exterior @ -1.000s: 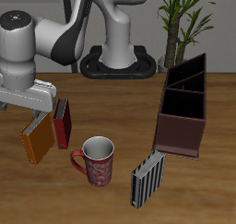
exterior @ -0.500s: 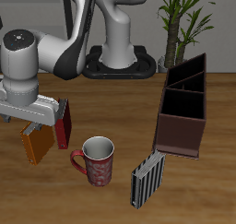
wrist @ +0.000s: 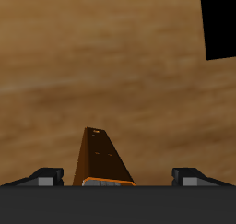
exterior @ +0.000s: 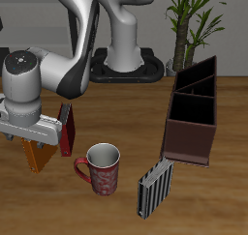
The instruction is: Place the orange book into the left desk caddy's right compartment
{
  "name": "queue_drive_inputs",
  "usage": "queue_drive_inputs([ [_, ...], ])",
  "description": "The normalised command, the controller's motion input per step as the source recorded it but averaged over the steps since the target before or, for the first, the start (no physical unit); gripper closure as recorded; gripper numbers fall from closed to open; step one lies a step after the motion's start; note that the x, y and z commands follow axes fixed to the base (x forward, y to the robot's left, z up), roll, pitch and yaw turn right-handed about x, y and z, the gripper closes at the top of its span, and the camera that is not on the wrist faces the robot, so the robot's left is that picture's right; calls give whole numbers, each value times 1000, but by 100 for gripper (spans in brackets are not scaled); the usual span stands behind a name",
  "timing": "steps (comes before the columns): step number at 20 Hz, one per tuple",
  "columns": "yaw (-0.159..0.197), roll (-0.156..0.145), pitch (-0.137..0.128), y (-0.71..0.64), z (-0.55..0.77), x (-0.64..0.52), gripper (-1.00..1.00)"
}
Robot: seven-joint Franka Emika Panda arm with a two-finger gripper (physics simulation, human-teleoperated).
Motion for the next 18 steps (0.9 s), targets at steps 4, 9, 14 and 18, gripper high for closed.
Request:
queue_drive_inputs([
  [4, -2, 4, 6, 83, -102, 39, 100],
  [9, -22, 1, -7, 67, -4, -7, 100],
  [14, -4, -3, -27, 35, 135, -38, 100],
  [18, -12, -37, -63, 47, 519, -165, 100],
])
